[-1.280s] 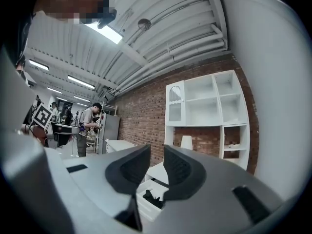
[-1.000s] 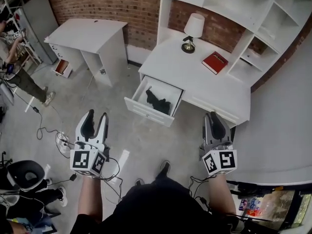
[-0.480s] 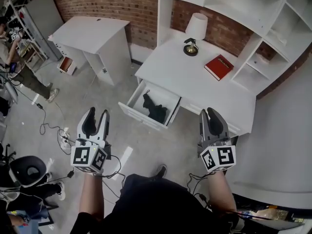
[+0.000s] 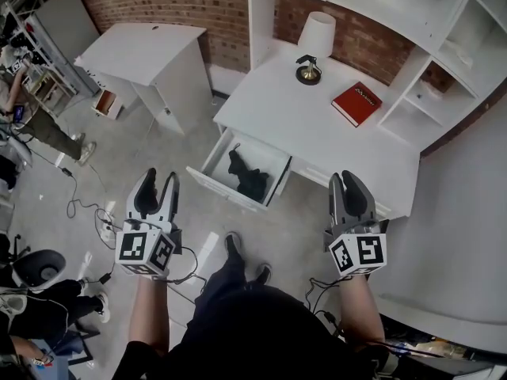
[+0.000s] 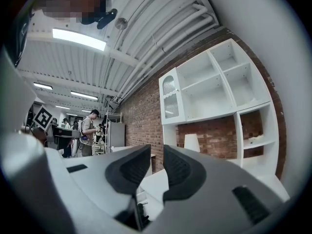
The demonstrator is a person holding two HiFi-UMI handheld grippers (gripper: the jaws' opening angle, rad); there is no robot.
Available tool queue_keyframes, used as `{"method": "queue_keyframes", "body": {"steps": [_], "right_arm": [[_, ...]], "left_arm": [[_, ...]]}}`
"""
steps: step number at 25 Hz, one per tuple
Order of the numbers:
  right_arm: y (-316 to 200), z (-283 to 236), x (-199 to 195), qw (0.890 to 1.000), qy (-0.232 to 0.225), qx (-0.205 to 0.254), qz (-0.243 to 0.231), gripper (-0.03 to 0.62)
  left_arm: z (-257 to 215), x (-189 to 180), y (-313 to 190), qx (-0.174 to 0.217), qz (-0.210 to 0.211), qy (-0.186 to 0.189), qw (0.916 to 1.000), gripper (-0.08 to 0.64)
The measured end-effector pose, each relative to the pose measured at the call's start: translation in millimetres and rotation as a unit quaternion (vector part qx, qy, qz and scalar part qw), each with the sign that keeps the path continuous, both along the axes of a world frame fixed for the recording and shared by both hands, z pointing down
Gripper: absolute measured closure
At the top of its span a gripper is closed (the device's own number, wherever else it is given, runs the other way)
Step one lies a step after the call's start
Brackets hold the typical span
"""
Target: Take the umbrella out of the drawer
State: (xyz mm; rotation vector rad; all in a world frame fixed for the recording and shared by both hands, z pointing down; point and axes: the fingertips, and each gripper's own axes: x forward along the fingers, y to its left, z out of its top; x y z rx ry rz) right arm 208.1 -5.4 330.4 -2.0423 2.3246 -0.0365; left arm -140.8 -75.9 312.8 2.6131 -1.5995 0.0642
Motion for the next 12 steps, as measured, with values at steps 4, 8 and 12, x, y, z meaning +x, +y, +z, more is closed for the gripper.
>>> {"method": "queue_keyframes", "body": {"steps": [4, 8, 12], "right_arm": [[-13, 5, 7, 1.000, 0.004, -0.004, 0.008, 0.514], [-33, 6, 11, 1.000, 0.019, -0.003, 0.019, 0.514], [-62, 3, 16, 0.999, 0.024, -0.008, 0.031, 0.514]], "left_arm": [[15, 11, -18, -0.010, 0.012, -0.001, 0.9999, 0.364], [24, 20, -48, -0.020, 0.025, 0.017, 0.9993, 0.364], [21, 29, -89, -0.018, 0.040, 0.023, 0.9988, 0.364]]}}
